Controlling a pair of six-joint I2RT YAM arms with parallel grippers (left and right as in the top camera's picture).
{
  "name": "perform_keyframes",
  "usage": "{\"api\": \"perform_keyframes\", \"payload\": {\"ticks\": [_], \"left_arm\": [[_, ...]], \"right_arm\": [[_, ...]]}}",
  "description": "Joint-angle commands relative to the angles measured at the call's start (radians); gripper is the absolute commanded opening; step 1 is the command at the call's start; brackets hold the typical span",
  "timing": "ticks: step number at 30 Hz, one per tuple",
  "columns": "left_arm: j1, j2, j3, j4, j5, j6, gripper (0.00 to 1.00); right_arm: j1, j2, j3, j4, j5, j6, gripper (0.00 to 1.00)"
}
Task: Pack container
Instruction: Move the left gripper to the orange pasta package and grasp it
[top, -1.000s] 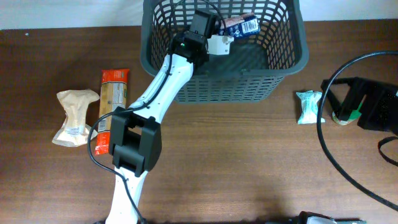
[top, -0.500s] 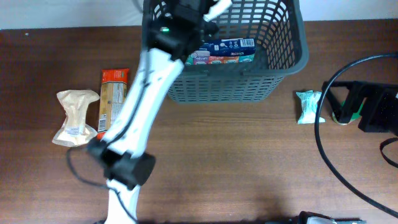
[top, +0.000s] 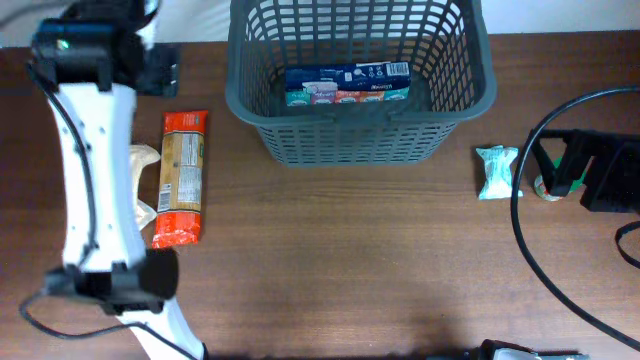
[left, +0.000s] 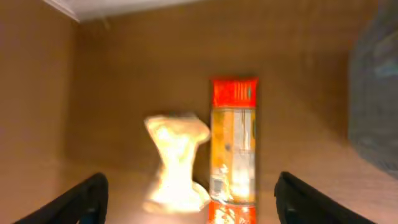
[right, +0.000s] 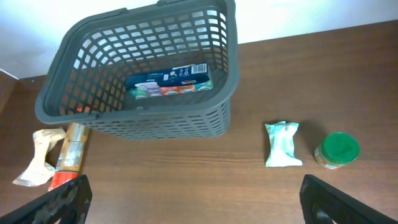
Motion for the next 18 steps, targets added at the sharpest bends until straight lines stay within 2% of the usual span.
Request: {"api": "perform_keyframes", "payload": {"ticks": [1,7,18], "left_arm": [[0.104,0.069,-0.130,0.007,0.219,-0.081,0.77],[0.125,0.164,-0.380,0.126,0.238,-0.081,0.77],[0.101,0.238,-0.636,0.327,0.176,-0.081,0.79]], "right_arm": [[0.005,-0.001,-0.002,0.004,0.015,-0.014,1.00],[0.005,0.006,-0.002,0.013,0.015,-0.014,1.00],[0.005,0.023,-0.002,-0.004,0.015,-0.014,1.00]]}}
